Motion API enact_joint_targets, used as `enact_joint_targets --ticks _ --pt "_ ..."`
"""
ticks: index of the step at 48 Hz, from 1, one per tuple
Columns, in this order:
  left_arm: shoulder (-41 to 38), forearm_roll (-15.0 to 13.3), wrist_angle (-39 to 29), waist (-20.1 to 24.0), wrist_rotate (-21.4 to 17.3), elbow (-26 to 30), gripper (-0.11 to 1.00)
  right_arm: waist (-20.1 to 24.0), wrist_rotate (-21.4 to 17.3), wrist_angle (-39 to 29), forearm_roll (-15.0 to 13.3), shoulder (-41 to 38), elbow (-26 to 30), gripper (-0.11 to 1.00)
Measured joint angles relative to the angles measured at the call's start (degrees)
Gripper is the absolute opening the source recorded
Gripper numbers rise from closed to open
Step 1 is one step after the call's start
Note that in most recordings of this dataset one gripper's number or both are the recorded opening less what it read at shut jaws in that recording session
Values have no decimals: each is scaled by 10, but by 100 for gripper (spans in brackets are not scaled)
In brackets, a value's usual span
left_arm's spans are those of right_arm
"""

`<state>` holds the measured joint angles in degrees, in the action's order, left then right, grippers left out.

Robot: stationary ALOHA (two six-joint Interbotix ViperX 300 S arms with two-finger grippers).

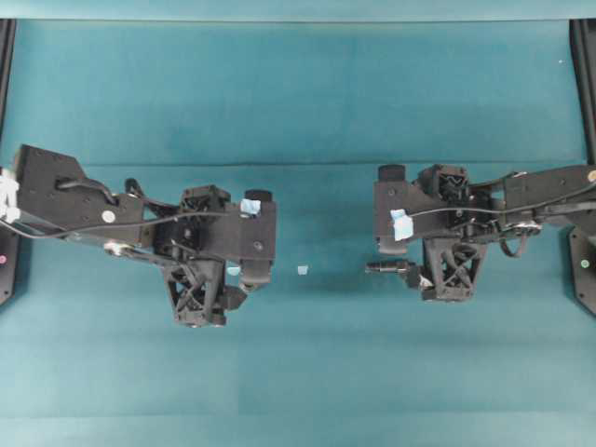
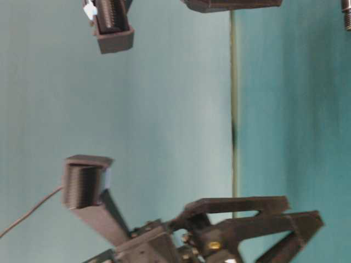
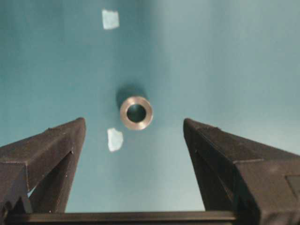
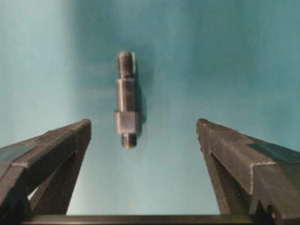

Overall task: Insert the washer onto the shaft with both hands.
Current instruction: 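Close the left gripper on the washer, right on the shaft collar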

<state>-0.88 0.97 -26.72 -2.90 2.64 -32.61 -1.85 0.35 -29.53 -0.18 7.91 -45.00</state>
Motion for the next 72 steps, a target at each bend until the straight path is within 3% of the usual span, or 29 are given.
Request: enact_joint_targets --ticks 22,72 --pt "-67 0 39 -4 26 2 87 3 1 24 -1 -40 -1 93" --pt "-92 0 64 -6 30 1 84 15 1 34 -1 -86 -11 93"
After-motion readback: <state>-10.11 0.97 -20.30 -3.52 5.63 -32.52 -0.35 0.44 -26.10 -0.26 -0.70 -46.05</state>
